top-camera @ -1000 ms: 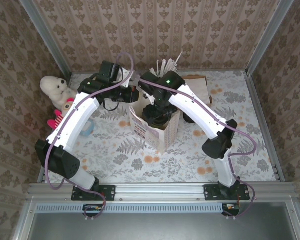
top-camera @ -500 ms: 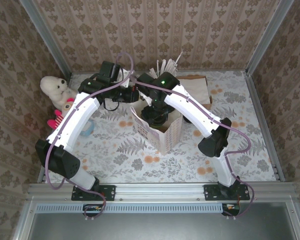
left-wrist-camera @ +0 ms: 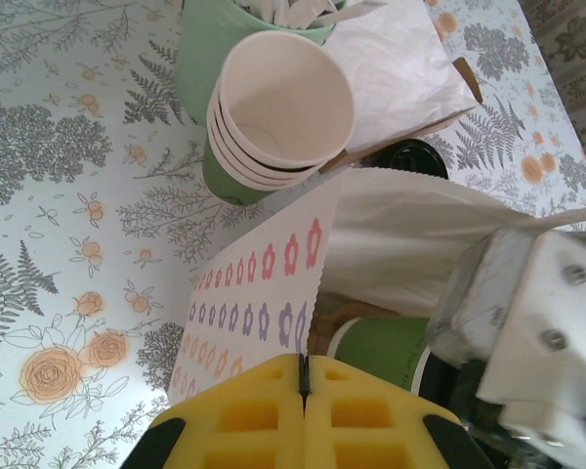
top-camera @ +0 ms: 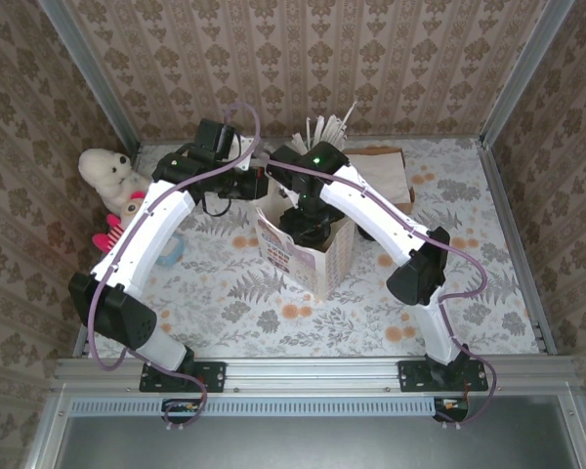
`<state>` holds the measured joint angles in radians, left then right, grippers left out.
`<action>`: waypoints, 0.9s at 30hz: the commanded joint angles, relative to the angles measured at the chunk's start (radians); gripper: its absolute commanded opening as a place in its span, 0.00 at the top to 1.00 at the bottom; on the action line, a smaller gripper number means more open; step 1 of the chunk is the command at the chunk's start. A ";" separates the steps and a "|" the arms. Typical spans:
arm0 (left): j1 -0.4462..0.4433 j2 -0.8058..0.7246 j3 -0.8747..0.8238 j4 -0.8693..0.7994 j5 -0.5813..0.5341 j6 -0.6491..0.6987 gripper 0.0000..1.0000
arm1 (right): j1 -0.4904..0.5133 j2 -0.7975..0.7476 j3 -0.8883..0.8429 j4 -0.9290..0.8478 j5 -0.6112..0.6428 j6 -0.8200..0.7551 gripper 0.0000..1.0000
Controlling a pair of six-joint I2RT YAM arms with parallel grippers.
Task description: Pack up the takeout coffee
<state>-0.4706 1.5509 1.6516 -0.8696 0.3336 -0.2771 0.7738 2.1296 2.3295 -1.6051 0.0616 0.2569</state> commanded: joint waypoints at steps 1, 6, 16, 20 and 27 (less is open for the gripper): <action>0.000 -0.020 0.003 0.020 -0.038 -0.014 1.00 | -0.004 -0.046 -0.066 -0.192 -0.029 -0.009 0.54; -0.005 -0.033 -0.005 0.037 -0.051 0.008 1.00 | -0.006 -0.050 -0.077 -0.193 -0.039 -0.012 0.54; -0.016 -0.016 0.053 -0.050 0.023 0.131 1.00 | -0.005 -0.076 -0.089 -0.189 -0.052 -0.004 0.54; -0.048 0.008 0.066 -0.081 0.010 0.213 0.69 | -0.008 -0.065 -0.078 -0.158 -0.073 -0.015 0.55; -0.051 0.091 0.121 -0.134 -0.093 0.243 0.63 | -0.007 -0.060 -0.067 -0.143 -0.083 -0.025 0.55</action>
<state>-0.5167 1.6024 1.7374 -0.9501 0.2825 -0.0856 0.7700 2.0964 2.2429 -1.6058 -0.0025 0.2512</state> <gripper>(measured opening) 0.367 0.828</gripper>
